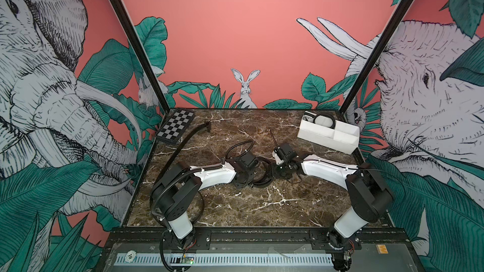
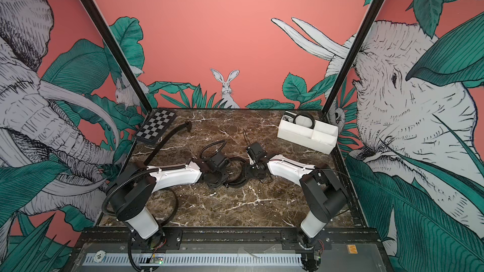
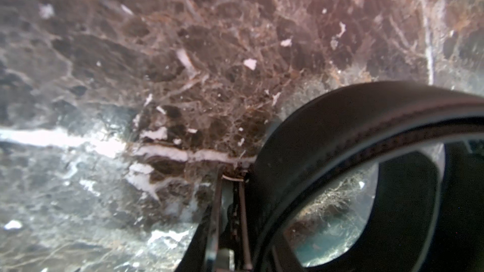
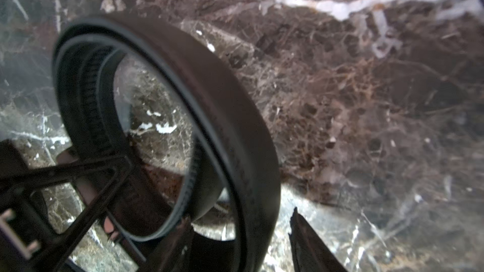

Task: Place the belts into the storage roll
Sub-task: Roll the belt at the center of the board.

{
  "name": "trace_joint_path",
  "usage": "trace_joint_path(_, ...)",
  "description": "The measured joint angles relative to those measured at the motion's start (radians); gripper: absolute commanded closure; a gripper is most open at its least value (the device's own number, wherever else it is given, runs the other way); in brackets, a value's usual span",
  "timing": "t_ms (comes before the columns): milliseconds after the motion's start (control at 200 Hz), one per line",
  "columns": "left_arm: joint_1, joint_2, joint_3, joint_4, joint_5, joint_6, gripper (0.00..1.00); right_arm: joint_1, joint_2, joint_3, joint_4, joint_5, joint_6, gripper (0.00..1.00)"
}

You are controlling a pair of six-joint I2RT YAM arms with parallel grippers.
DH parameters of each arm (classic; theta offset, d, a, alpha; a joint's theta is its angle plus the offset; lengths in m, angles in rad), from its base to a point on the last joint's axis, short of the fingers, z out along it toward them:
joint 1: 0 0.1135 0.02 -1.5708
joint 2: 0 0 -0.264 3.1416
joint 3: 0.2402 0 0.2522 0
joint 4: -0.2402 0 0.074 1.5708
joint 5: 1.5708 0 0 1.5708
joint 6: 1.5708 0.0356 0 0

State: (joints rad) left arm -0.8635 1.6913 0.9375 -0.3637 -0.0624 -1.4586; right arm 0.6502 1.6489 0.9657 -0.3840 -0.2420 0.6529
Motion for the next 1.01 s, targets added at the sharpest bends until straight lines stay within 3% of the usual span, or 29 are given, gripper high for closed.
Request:
trace_joint_path(120, 0.0, 0.0, 0.0, 0.0, -0.003, -0.012, 1.0, 0.002, 0.011, 0.001, -0.006, 0.017, 0.006, 0.45)
trace_joint_path(270, 0.0, 0.0, 0.001, 0.0, -0.005, -0.016, 1.0, 0.004, 0.011, 0.002, -0.019, 0.044, 0.013, 0.56)
trace_joint_path(540, -0.004, 0.022, 0.029, -0.013, -0.003, -0.015, 1.0, 0.003, 0.003, 0.036, -0.082, 0.086, 0.008, 0.4)
trace_joint_path(650, -0.005, 0.035, 0.053, -0.041, -0.007, -0.014, 1.0, 0.004, -0.065, 0.02, -0.097, 0.1, 0.024, 0.35)
trace_joint_path(810, -0.005, 0.043, 0.063, -0.052, -0.006, -0.014, 1.0, 0.004, -0.135, 0.028, -0.085, 0.092, 0.042, 0.31)
trace_joint_path(1005, -0.006, 0.043, 0.063, -0.051, -0.006, -0.023, 1.0, 0.007, -0.016, 0.035, -0.038, 0.05, 0.07, 0.34)
